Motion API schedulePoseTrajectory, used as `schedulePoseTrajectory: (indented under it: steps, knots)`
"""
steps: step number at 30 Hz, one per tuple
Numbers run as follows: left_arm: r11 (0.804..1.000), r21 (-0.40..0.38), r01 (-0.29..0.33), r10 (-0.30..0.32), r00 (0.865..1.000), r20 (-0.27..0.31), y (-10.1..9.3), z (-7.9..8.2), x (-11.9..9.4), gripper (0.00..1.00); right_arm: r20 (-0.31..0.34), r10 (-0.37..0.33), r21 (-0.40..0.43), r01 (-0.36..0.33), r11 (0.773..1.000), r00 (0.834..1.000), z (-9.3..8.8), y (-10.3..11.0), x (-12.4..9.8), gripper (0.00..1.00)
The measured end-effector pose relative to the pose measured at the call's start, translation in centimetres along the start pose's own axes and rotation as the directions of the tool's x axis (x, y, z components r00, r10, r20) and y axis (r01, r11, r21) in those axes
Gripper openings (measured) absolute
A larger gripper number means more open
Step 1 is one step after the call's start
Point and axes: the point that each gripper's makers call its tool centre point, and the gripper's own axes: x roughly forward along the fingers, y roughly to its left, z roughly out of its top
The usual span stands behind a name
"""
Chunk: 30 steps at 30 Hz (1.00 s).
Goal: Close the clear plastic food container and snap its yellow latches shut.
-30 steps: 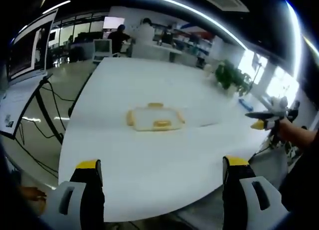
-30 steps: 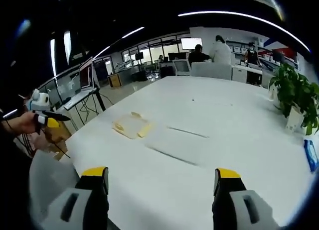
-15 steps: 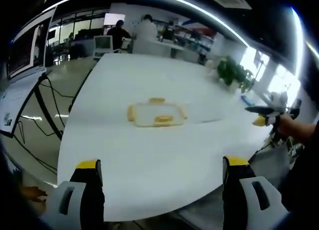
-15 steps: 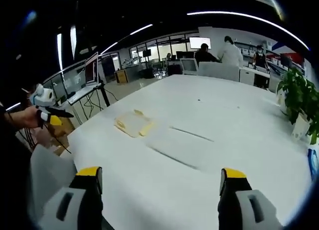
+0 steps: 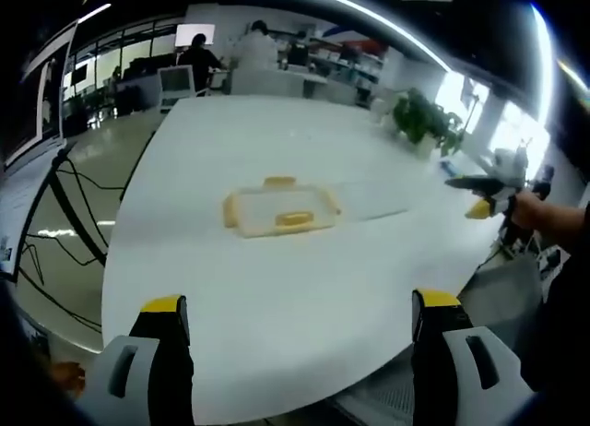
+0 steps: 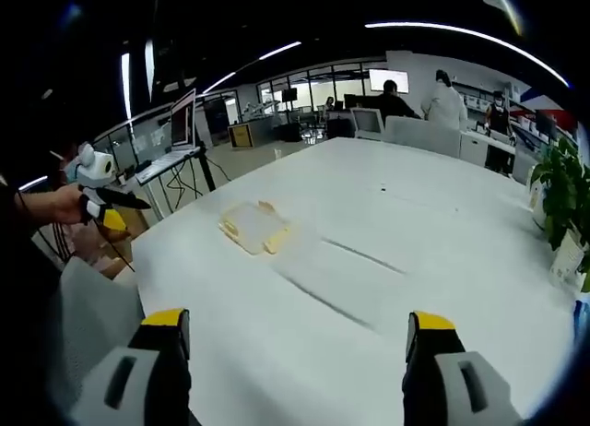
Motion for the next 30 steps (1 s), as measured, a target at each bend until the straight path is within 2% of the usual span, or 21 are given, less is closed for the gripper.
schedulePoseTrajectory:
  steps: [2, 5, 7, 8, 10, 20, 30]
  knots:
    - [1.000, 0.010, 0.011, -0.011, 1.000, -0.005, -0.1, 0.3, 0.4, 0.99, -0.028, -0.020, -0.064, 0.018, 0.998, 0.999, -0.3, -0.4, 0.1, 0.98]
    - [0.999, 0.030, 0.024, -0.024, 1.000, -0.009, -0.2, 0.7, 1.0, 0.99, -0.014, 0.000, -0.037, -0.001, 0.999, 1.000, -0.2, -0.2, 0.4, 0.97]
    - [0.998, 0.053, 0.044, -0.043, 0.999, -0.020, -0.3, 0.8, 1.5, 0.99, -0.021, 0.008, -0.051, -0.009, 0.999, 1.000, 0.0, -0.1, 0.6, 0.95]
    - [0.996, 0.078, 0.049, -0.045, 0.998, -0.048, -0.1, 0.6, 1.7, 0.99, -0.023, 0.013, -0.053, -0.014, 0.998, 1.000, 0.0, -0.1, 0.8, 0.94]
    - [0.993, 0.106, 0.057, -0.050, 0.996, -0.068, 0.1, 0.5, 2.1, 0.99, -0.021, 0.022, -0.051, -0.023, 0.998, 1.000, 0.3, 0.0, 1.1, 0.92]
    - [0.990, 0.134, 0.053, -0.038, 0.992, -0.117, 2.2, 0.6, 3.2, 0.95, -0.021, 0.041, -0.055, -0.042, 0.998, 0.999, 0.9, -0.2, 2.6, 0.90]
    - [0.986, 0.152, 0.068, -0.050, 0.991, -0.125, 3.3, 1.8, 3.6, 0.95, -0.026, 0.091, -0.098, -0.093, 0.991, 0.996, 2.7, 0.8, 4.5, 0.88]
